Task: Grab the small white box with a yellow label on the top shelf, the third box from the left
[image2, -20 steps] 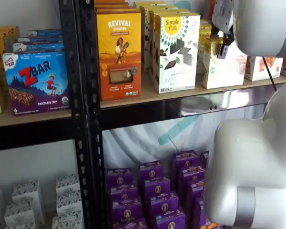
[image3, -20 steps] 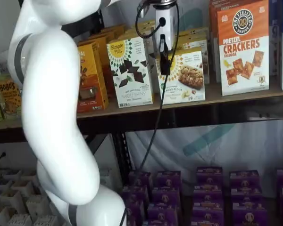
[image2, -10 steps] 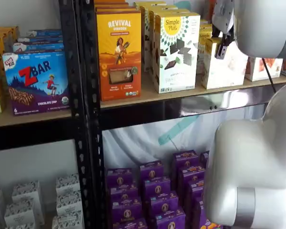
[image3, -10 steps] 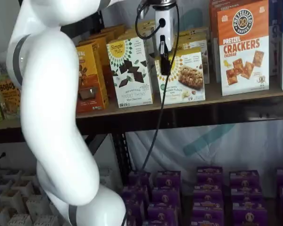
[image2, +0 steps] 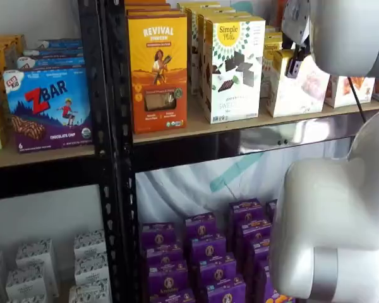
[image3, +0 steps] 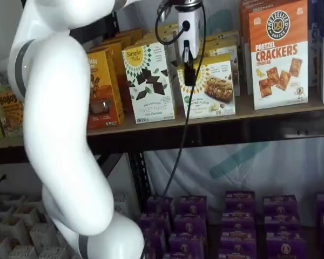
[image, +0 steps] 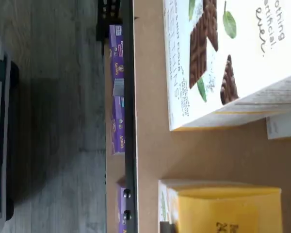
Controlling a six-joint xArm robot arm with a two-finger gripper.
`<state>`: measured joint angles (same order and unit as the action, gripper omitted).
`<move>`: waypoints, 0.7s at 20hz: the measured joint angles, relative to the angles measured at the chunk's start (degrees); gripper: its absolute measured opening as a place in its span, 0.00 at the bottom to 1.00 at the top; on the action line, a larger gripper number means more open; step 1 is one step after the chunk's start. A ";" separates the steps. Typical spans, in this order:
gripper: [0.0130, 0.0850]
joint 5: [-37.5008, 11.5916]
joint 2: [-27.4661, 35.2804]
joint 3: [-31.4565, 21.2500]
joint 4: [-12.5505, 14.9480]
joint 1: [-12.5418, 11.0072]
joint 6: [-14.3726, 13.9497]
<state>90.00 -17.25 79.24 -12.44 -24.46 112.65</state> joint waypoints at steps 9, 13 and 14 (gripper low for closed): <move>0.28 5.39 0.66 2.35 0.95 -0.12 -0.27; 0.28 10.66 0.75 4.32 1.48 -0.30 -0.46; 0.28 12.04 0.23 4.46 1.29 -0.53 -0.44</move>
<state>102.05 -17.02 83.70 -11.15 -25.00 112.21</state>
